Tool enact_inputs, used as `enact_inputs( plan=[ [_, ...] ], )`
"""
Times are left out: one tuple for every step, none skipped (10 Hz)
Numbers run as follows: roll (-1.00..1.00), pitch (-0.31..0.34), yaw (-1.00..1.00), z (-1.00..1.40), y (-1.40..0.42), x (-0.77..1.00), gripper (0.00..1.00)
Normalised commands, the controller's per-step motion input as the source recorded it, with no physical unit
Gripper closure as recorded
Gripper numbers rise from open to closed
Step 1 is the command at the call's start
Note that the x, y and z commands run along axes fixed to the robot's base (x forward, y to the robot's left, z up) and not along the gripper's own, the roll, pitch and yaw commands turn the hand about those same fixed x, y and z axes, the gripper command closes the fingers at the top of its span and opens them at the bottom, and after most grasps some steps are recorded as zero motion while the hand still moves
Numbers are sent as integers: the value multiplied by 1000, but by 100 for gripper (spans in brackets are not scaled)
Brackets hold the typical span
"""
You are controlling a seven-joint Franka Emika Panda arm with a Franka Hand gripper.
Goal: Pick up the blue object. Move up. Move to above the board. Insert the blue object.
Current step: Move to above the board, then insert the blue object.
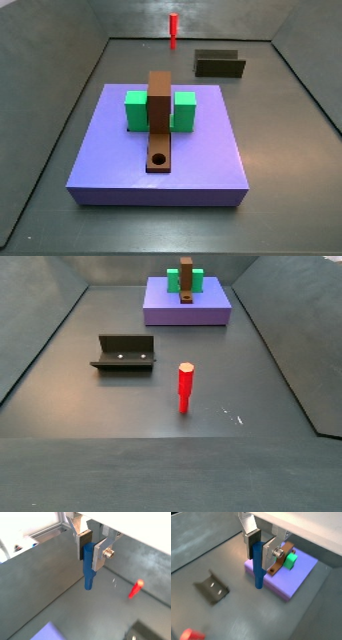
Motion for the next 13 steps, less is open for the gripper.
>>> enact_inputs(
  plan=[
    [3,132,15,151,-1400,432,100],
    [3,150,12,161,-1400,448,100],
    [5,158,9,167,-1400,462,100],
    [8,161,12,172,-1400,486,100],
    [5,159,11,176,-1400,521,100],
    [7,157,6,131,-988,388,100],
    [30,153,10,73,-464,222,100],
    [0,0,0,0,-57,6,100],
    [-21,-54,-37,-417,-349,0,100],
    [-7,-131,0,-683,-949,0,100],
    [0,-166,0,-774,-1000,-86,100],
    [14,-197,0,-851,-1000,-126,100],
    [167,-137,0,-549,-1000,-57,100]
  ],
)
